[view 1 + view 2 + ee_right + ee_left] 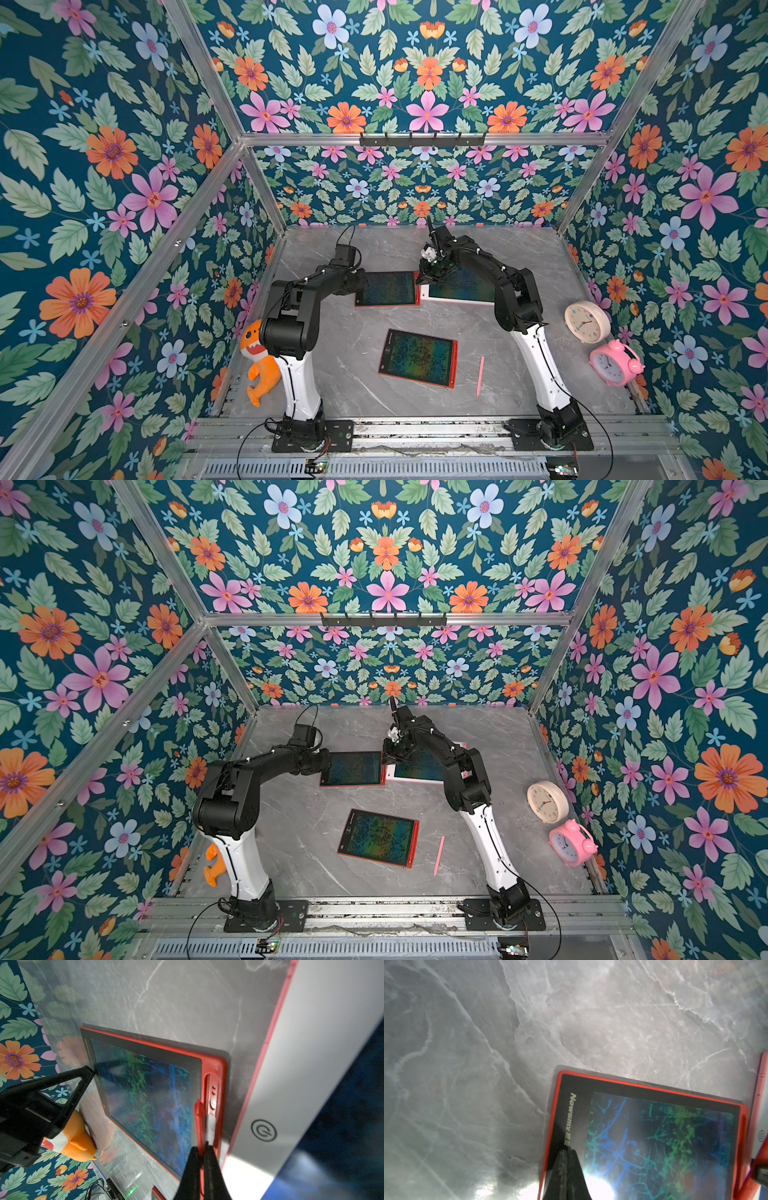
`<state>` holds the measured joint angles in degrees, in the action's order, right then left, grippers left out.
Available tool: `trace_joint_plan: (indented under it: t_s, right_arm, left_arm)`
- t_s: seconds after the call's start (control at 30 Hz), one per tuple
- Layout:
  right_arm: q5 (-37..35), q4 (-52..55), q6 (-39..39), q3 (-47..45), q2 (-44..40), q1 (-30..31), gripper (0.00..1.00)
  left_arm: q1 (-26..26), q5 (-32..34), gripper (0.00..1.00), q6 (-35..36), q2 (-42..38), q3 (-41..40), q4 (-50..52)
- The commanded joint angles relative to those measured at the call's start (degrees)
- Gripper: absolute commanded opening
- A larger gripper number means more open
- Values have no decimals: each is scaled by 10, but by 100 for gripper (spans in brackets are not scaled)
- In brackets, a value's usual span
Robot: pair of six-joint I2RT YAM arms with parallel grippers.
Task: Place the stylus back onto the writing tablet
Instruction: Place the stylus on the writing tablet.
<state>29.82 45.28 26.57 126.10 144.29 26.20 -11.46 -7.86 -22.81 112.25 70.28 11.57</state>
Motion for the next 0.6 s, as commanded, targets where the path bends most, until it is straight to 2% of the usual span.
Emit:
trace_joint_plan:
  t_s: [0.0,0.2,0.57]
  right_arm:
    - [-2,18,-8,8,6,2,0]
    - [-10,33,-14,19,12,5,0]
    - [-25,48,-18,29,0,6,22]
  left_arm:
    - [1,2,0,-4,8,-4,54]
    - [0,0,0,-4,9,-4,54]
    - [0,-1,0,-3,10,-2,54]
